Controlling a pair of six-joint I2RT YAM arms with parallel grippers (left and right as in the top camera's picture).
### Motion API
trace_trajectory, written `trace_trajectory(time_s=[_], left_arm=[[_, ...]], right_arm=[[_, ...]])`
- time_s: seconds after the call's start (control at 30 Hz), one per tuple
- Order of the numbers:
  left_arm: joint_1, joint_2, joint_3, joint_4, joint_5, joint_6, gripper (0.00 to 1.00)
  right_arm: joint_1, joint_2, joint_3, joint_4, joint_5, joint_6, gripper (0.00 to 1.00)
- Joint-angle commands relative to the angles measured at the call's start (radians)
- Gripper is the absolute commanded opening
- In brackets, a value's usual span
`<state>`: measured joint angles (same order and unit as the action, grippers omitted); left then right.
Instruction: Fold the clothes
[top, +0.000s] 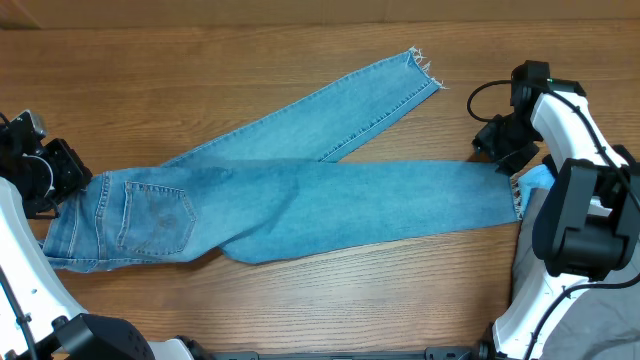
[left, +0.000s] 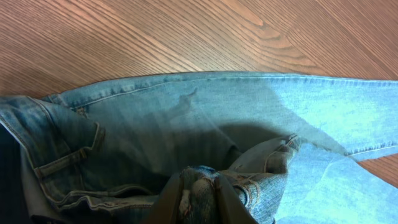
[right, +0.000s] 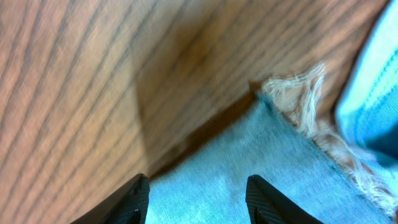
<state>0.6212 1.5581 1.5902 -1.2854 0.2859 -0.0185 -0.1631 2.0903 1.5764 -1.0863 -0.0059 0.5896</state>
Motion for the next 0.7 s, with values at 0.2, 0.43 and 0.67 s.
trace_trajectory(time_s=[0.2,0.43,0.67], left_arm=[[-0.008,-0.025,0.009,0.0,0.056,0.034,0.04],[-0.008,-0.025,0.009,0.05,0.063,0.034,0.04],[0.002,-0.036,0.156,0.3,0.297,0.165,0.04]], right_arm=[[-0.003,0.122,0.021,-0.047,0.062,0.039,0.5],[-0.008,0.126,0.096,-0.113,0.037,-0.057,0.04],[-0.01,0.12,0.486,0.04,-0.475,-0.179,0.04]])
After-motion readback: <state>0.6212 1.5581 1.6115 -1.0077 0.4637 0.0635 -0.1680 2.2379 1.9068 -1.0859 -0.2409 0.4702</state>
